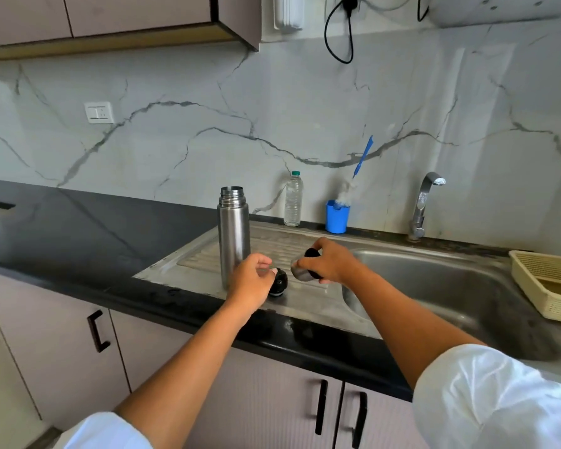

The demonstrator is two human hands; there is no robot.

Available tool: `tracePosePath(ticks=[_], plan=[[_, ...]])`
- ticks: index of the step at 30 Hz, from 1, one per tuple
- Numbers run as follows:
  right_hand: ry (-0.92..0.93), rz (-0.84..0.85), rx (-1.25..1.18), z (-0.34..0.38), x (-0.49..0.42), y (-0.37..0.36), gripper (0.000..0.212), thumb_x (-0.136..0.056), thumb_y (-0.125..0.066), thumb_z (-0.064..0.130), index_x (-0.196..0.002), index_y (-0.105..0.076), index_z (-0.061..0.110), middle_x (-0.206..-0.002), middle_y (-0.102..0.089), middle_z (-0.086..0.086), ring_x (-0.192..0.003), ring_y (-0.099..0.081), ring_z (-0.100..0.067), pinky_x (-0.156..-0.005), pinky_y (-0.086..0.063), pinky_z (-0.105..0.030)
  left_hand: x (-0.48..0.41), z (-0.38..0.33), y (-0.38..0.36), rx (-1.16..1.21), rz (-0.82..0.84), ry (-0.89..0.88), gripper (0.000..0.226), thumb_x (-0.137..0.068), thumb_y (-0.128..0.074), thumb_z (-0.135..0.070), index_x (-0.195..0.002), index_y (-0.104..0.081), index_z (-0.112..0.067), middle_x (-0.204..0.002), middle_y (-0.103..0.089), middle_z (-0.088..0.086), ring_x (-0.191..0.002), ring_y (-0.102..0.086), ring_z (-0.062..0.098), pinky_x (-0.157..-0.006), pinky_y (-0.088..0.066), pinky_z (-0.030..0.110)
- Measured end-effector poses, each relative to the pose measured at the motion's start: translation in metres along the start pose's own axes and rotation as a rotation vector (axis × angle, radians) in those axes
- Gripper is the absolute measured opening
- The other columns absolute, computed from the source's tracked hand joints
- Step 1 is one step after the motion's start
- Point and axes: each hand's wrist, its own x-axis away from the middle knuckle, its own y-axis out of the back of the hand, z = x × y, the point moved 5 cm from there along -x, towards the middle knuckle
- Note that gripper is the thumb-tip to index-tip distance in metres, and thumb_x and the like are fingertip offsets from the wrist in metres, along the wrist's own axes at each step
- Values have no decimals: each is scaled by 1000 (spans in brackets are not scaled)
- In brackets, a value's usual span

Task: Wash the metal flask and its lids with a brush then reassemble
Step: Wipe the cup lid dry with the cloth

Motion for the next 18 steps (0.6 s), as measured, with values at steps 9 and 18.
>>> tracePosePath(ticks=[9, 18], plan=[[3, -35, 184, -1, -4, -5, 56, -81, -75, 46, -126, -53, 22, -118, -62, -4, -104, -57, -22, -80, -47, -32, -13, 4, -20, -365, 152, -95, 56, -93, -76, -21, -144, -53, -21, -148, -48, 3, -140, -41, 22, -114, -38, 35], [28, 29, 226, -4, -1, -14, 60, -80, -80, 37, -132, -54, 20, -122, -63, -5, -107, -60, -23, -90, -53, -34, -20, 9, -31, -484, 200, -84, 66, -91, -79, -25, -149, -48, -20, -152, -48, 5, -141, -42, 25, -114, -42, 43]])
